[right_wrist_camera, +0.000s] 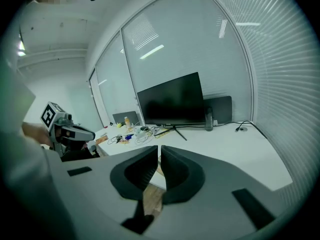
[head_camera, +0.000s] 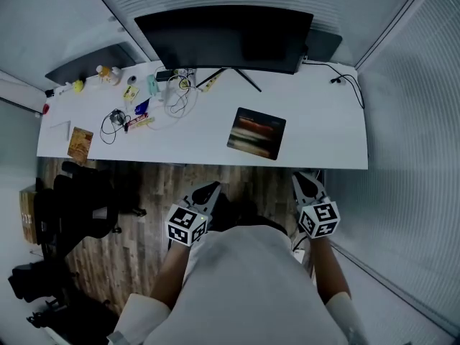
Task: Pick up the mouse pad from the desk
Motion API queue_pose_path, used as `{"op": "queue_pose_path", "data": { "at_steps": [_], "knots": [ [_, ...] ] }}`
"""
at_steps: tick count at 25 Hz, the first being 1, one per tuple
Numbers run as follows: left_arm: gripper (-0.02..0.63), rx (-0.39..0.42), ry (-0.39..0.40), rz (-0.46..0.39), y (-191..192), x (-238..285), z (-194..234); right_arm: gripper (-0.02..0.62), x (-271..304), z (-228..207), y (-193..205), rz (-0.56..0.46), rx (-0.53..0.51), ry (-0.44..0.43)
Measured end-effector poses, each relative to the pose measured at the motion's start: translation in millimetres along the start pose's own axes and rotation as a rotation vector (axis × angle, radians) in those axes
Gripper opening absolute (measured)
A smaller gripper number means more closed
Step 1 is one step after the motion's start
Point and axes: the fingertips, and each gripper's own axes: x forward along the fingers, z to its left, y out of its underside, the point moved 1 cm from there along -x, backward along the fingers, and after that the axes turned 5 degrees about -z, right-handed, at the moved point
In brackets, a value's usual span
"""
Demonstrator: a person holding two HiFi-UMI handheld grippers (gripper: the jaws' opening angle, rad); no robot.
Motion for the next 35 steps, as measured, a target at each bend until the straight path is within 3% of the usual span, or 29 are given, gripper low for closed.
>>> {"op": "queue_pose_path", "data": {
  "at_steps": [10,18,24,35],
  "knots": [
    [0.020,0.027,0.072,0.029,-13,40,32,0.038,23,-11,3,0.015,0.045,0.051],
    [0.020,0.083,0.194,0.088,-22,90,70,0.038,50,-19,-7,0.050,0.067,0.132],
    [0.020,0.166,0.235,0.156,-23,123,107,0.038,77,-23,-15,0.100,0.040,0.177],
    [0.021,0.197,0.336,0.236,-9,190,148,0.038,110,-27,-10,0.165,0.085,0.289]
  ]
}}
